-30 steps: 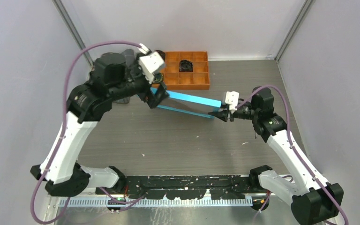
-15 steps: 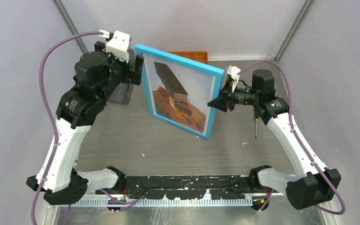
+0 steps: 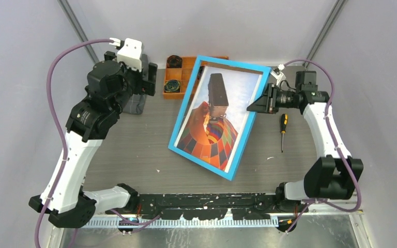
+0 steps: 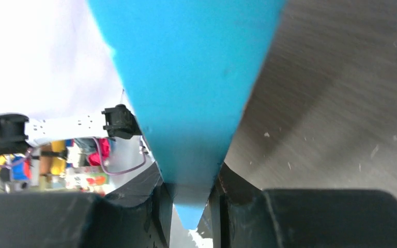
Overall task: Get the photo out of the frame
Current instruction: Turn over the photo frame at the center of the board.
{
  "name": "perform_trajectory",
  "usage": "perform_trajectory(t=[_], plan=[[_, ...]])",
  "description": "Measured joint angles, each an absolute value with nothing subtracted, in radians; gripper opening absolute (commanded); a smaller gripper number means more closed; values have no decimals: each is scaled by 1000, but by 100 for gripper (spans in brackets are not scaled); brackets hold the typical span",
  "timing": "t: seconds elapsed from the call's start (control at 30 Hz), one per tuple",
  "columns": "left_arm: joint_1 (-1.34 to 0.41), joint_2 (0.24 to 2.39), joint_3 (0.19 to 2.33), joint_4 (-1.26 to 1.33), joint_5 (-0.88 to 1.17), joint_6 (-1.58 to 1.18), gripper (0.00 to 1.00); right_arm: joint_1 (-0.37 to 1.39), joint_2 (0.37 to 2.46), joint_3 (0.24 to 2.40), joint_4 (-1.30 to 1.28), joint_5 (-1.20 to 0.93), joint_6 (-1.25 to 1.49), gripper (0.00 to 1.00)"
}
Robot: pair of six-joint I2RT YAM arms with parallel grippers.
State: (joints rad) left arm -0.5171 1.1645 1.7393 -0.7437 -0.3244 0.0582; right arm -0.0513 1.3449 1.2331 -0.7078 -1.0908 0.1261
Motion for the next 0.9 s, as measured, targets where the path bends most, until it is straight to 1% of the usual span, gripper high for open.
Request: perform_trajectory(t=[0.17,0.33,0.4,0.6,0.77,0.9], plan=[[-515,1164,1680,-736,-322,51,92,-149,1507,1351,-1000,-1092,-27,1],[-515,1166,1611,-715,-310,46,92,-268,1676,1372,-1221,-1103,-168,1],[-515,1167,1576,-701,-299,41,91,-338,1777,1385,-1320,-1091,-248,1],[-515,1182,1447,-646,-230,27,91,-491,1989,1460,-1406,-1058,-495,1],[-515,1231,1374,-600,-153,2,91,-570,2070,1504,-1446,-1013,-622,1],[-515,1255,1287,-525,-59,-19,93,-585,2105,1534,-1471,-963,-669,1]])
